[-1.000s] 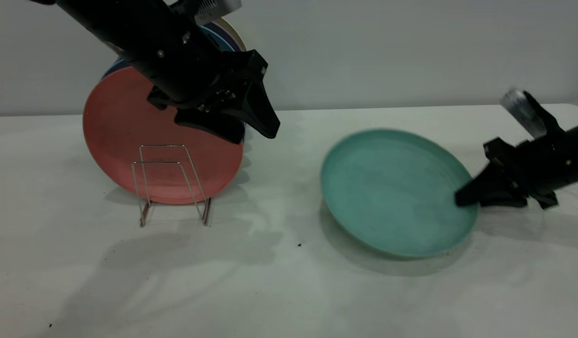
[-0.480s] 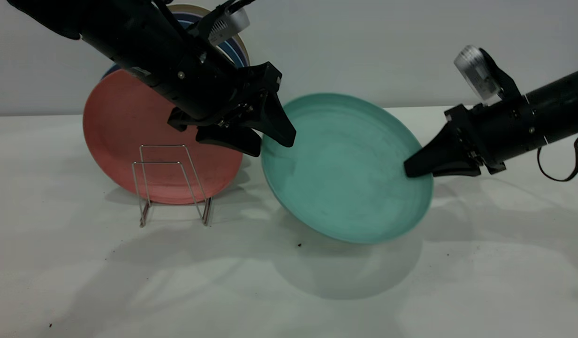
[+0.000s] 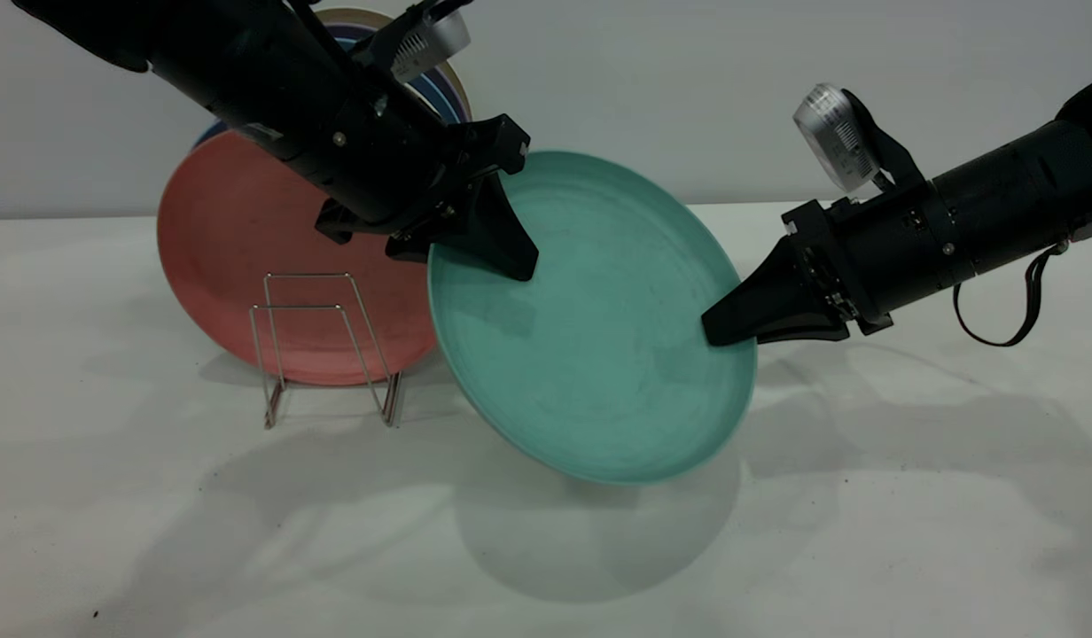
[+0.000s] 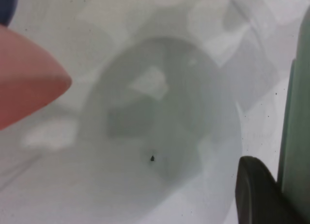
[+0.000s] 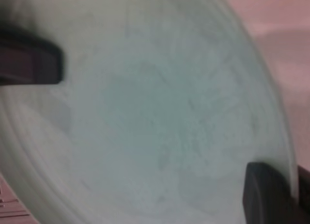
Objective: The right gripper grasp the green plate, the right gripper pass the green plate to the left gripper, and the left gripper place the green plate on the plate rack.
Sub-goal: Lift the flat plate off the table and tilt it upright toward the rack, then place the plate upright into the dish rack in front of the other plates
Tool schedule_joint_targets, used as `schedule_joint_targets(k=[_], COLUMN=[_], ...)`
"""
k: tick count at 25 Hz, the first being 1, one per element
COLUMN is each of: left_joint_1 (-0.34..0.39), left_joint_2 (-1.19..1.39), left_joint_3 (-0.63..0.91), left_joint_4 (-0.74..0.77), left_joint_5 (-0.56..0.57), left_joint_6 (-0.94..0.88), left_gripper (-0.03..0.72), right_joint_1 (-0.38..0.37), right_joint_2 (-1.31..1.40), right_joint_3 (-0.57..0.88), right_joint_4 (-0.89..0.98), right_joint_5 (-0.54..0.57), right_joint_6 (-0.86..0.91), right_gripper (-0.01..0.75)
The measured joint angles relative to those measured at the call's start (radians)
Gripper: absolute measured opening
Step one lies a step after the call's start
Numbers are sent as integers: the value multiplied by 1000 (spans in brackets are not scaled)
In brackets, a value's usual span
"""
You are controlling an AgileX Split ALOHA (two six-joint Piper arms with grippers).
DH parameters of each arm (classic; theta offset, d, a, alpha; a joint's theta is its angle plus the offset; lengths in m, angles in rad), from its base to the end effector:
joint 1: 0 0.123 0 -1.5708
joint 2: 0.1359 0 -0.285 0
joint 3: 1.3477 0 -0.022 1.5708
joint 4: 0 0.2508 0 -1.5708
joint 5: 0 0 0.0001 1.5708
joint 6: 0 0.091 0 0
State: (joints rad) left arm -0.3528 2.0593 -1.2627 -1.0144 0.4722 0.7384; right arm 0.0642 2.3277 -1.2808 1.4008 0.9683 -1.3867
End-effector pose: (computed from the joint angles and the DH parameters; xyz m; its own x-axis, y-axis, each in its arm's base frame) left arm 0.3805 -0.1776 0.1382 -0.8719 0.1039 -0.4785 0.3385 0.8340 -0.4357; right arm 0.3975 0.0997 0.0595 -0.8885 -0.1213 -0.4425 -0.4306 0.5536 0.7128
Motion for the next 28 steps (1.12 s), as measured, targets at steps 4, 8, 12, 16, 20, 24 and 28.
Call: schedule_joint_targets(k=[4, 8, 12, 16, 20, 24, 28], left_joint_1=[0, 3, 33, 96, 171, 234, 264], left_joint_2=[0, -3, -34, -115, -218, -317, -374], left_joint_3=[-1, -1, -1, -1, -1, -1, -1], left_joint_4=[-3, -2, 43, 163, 352, 537, 601], left_joint_5=[-2, 3, 11, 61, 128, 169, 157], left_joint_6=[14, 57, 114, 128, 155, 291, 537], left_gripper=[134, 134, 134, 134, 134, 134, 134], right_joint_1=[-4, -29, -106, -170, -178, -178, -178], right_joint_2=[0, -17, -103, -232, -402, -570, -716], right_joint_3=[1, 1, 1, 1, 1, 3, 59], right_joint_4=[25, 38, 45, -75, -260, -373, -439], right_joint_5=[7, 52, 145, 171, 190, 209, 215], right_joint_6=[2, 43, 77, 145, 255, 369, 461], right_gripper=[138, 356, 549, 581, 504, 443, 414])
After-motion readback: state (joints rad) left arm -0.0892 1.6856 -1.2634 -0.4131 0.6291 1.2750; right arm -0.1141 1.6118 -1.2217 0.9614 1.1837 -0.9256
